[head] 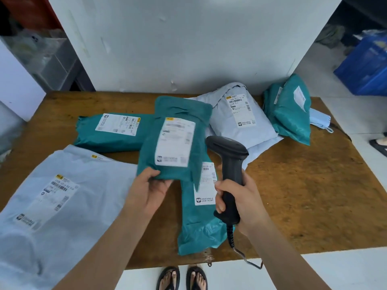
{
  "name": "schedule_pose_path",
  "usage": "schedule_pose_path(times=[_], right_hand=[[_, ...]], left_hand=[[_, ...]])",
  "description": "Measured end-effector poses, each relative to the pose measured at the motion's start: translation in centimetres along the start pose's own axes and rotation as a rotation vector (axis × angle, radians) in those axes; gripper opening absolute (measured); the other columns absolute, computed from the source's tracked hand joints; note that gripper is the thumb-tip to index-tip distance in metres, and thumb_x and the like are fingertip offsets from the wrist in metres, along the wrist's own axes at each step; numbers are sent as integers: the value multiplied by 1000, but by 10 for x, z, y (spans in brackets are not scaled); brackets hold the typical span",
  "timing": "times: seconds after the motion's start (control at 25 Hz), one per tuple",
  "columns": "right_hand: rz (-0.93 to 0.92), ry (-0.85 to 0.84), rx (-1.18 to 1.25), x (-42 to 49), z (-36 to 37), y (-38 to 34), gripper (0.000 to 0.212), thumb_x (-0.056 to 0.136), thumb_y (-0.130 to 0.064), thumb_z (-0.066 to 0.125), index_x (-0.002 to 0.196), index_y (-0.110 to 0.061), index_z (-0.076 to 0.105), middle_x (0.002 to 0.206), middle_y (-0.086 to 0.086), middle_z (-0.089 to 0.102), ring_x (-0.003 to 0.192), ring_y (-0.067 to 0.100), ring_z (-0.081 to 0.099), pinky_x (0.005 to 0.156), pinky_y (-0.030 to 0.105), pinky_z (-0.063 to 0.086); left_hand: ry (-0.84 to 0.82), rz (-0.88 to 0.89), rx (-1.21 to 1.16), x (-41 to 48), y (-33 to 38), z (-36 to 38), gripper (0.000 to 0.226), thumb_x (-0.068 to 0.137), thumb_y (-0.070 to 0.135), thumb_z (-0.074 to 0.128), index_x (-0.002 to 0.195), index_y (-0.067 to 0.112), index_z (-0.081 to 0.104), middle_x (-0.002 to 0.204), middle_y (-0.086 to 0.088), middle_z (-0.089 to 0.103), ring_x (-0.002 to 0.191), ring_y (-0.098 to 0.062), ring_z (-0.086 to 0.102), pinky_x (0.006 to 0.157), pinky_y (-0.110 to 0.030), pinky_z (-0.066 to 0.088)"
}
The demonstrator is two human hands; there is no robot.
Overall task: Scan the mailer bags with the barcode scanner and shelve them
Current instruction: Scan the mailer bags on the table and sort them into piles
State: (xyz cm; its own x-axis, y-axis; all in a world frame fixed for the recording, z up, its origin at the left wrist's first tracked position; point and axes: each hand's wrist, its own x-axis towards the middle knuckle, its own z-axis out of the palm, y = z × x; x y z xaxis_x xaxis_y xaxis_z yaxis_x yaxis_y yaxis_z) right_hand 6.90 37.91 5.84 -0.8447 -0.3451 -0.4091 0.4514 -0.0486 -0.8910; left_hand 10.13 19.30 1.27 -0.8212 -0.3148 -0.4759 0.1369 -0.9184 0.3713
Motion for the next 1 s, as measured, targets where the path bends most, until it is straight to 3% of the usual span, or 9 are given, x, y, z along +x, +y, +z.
schedule_pose_path(times=[0.12,0.24,0.36,0.52,0.64,0.8,1.0], right_hand=[[-35,42,-27,-14,-2,7,15,87,6,55,95,-5,49,46,12,43,37,21,37,45,30,37],[4,94,-39,-28,-8,19,18,87,6,55,101,-5,51,45,11,45,36,21,38,45,30,36],[79,173,-1,-38,-18,29,17,87,4,55,97,-9,51,45,9,45,37,20,38,43,28,38],[99,163,15,-47,-24,33,14,85,3,55,93,-8,49,52,11,43,38,21,37,43,28,38],[115,114,1,-55,-19,39,15,85,4,54,93,-7,51,54,9,47,36,21,39,46,29,38],[129,108,-40,-64,-13,47,21,83,5,54,102,-4,51,56,10,45,37,22,38,46,31,37],[157,126,-88,-67,-12,53,28,81,8,52,109,2,47,53,9,43,38,22,38,48,32,37]], left_hand=[[81,-180,179,-30,-39,-23,46,86,-15,30,108,5,66,110,-15,71,95,-33,70,72,-50,59],[295,-339,503,-41,-63,-52,35,89,-8,45,122,0,50,121,-18,61,114,-39,57,86,-58,49],[419,-273,755,-23,-54,-59,55,77,15,73,127,9,50,118,-10,61,108,-29,58,83,-44,51],[317,-323,1052,5,-34,-29,63,62,42,85,110,7,63,104,-8,70,98,-25,65,82,-40,55],[217,-429,1146,9,-34,-30,94,28,43,95,108,4,65,103,-11,73,96,-30,69,87,-50,55],[157,-505,1148,-6,-53,-42,51,65,25,86,109,9,65,107,-9,72,100,-30,68,89,-51,54],[119,-501,1164,-8,-56,-48,42,74,23,80,111,10,63,108,-8,71,100,-28,68,90,-49,54]])
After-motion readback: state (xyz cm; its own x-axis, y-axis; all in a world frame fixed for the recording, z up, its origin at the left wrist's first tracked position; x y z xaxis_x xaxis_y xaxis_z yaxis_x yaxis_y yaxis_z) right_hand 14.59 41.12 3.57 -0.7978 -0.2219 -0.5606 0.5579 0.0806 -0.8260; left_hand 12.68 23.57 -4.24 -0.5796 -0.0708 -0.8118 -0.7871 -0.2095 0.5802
